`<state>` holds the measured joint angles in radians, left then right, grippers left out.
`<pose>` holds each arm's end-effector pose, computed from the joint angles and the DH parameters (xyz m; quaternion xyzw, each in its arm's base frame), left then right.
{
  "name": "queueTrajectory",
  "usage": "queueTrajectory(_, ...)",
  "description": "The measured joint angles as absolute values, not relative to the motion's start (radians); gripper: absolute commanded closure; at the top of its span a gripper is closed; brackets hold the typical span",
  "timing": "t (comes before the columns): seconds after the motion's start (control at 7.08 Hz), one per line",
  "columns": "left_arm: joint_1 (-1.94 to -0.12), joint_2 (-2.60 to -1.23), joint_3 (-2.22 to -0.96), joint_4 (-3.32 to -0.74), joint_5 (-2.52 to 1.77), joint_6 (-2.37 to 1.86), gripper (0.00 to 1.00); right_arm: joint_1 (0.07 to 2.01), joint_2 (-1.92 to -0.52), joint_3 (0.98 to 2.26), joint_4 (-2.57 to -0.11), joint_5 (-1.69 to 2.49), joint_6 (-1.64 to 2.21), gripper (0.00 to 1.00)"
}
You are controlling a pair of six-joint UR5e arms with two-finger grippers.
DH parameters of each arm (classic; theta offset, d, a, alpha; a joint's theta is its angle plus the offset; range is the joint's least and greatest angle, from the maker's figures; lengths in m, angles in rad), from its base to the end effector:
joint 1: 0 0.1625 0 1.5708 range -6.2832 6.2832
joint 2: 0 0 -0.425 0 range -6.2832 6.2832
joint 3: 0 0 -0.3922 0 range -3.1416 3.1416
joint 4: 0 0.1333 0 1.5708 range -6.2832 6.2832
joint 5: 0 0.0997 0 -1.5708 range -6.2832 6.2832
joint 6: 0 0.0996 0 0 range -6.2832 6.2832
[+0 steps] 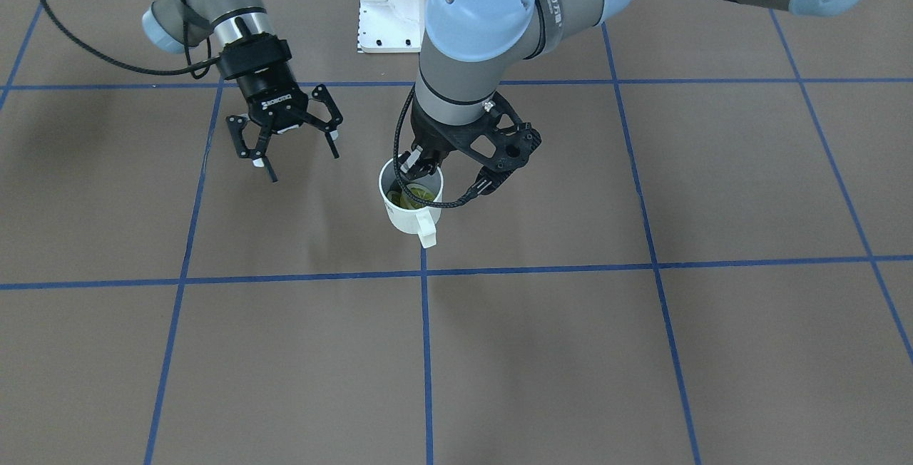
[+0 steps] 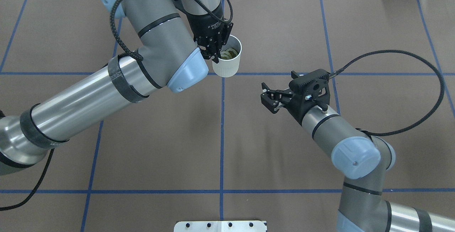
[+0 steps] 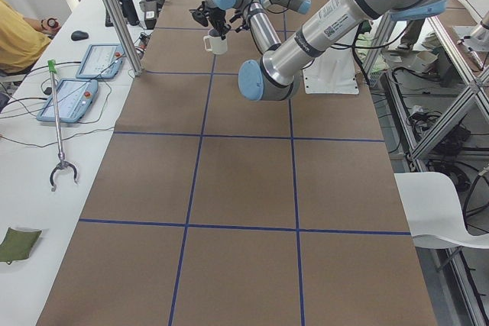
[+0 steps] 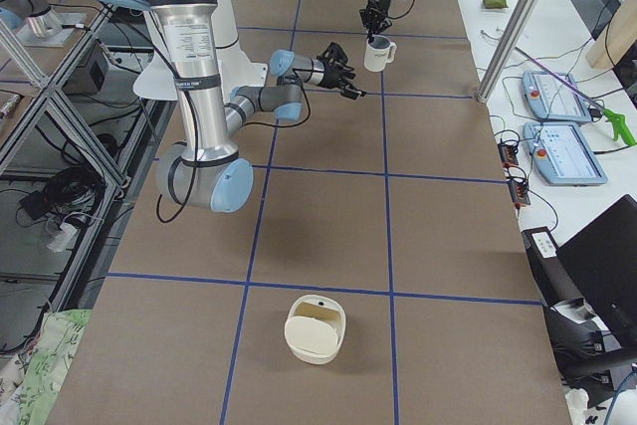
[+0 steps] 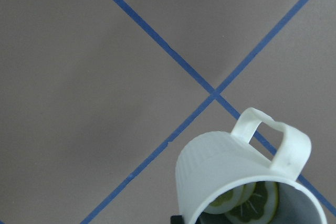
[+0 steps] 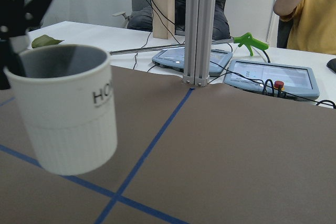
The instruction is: Left arm hands cup to right arm to dump lemon
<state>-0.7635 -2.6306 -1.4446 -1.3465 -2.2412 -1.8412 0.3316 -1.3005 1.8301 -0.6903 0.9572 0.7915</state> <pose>0.4784 -0.5567 0.0494 -0.2191 0.3933 -0.3384 0.8263 -0.4564 -0.3588 0.2885 0.5212 -0.4036 0.0297 0.7514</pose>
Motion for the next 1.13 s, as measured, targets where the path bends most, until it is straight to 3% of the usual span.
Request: queueTrajectory(1.13,-0.738,-2.693,-1.403,-1.344,-2.289,-1.961,1.0,0.247,-1.151,1.756,-0.761,0.797,0.791,0.0)
